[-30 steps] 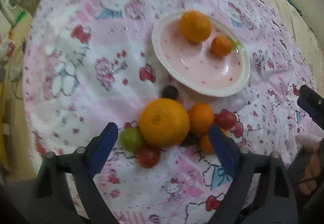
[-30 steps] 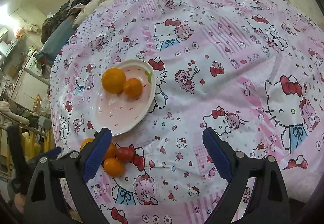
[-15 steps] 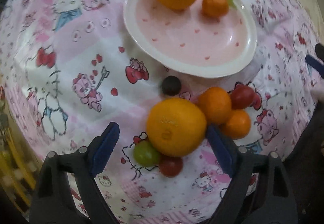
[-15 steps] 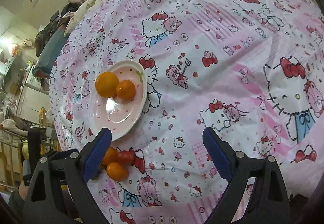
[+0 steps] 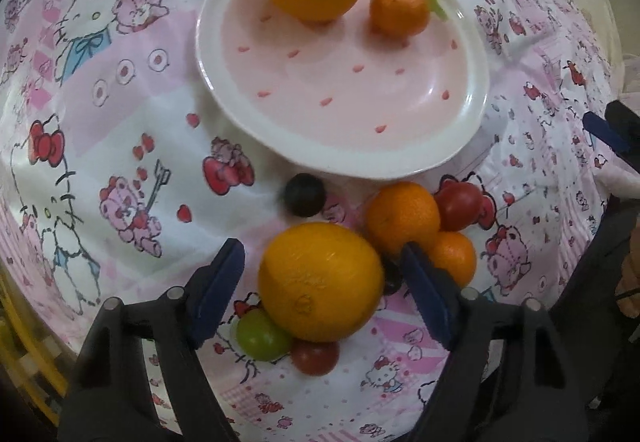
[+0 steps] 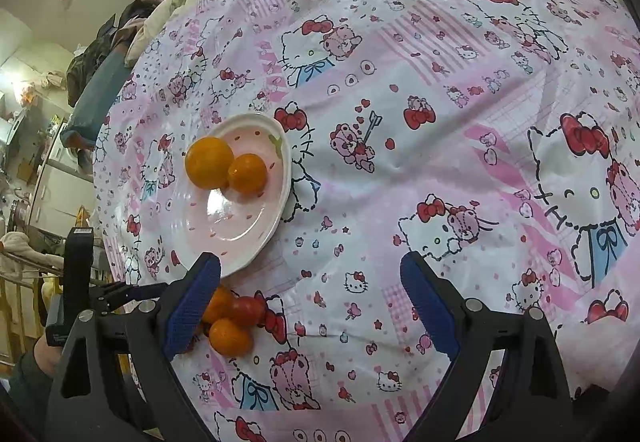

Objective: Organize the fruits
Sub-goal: 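Grasp the second large orange from the pile with the left tool, then grasp a tangerine with the right tool while the left tool holds the orange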

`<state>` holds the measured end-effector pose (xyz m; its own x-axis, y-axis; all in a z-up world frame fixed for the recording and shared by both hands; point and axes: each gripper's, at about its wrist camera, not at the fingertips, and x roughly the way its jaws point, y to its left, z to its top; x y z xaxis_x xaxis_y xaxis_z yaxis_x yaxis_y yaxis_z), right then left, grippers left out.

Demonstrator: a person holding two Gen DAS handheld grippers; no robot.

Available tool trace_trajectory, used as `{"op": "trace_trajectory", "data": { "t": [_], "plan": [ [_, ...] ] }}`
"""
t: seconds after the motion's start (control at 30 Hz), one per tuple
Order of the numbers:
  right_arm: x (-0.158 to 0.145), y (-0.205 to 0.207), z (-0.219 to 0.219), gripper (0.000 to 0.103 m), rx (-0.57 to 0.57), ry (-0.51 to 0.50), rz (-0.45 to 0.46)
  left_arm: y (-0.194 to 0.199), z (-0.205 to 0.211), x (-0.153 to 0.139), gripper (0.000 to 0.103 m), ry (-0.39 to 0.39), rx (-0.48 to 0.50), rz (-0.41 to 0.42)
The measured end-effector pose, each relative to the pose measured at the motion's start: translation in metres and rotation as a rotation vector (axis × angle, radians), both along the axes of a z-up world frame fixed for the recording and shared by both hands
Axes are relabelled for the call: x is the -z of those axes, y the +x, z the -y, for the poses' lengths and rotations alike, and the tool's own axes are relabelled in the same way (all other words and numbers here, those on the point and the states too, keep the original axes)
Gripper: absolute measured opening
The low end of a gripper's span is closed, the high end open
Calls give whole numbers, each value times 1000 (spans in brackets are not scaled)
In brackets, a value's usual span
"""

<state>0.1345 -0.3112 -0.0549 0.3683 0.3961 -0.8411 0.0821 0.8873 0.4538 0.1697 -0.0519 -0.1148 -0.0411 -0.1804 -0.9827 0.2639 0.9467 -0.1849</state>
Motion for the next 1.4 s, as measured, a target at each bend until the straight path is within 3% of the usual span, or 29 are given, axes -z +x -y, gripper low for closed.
{"op": "trace_trajectory", "data": {
  "t": [0.3,0.7,0.77,0.8,1.0,1.13,1.27,1.4],
  "plan": [
    [-3,-3,-1,94,-8,-6,6,1,-20,2,78,-34,-51,-34],
    [0,-1,-6,94,-23,-20,-5,-13,-34,16,74,-4,-69,-118],
    [0,-1,-7,94,-28,-22,-4,-13,-33,16,68,-27,-76,-113],
    [-1,-1,-8,94,-32,-24,-4,-13,-31,15,59,-22,-68,-113],
    [-1,0,-10,94,-35,-28,-3,-24,-17,-2,56,38,-30,-52],
    [-1,-1,-12,94,-36,-25,-2,-34,-20,-27,56,27,-63,-2],
    [-3,-4,-16,94,-58,-22,0,-47,-30,-70,56,4,-133,117],
    [-2,-8,-30,94,-111,-21,-8,-62,-47,-93,56,3,-244,194]
  ]
}}
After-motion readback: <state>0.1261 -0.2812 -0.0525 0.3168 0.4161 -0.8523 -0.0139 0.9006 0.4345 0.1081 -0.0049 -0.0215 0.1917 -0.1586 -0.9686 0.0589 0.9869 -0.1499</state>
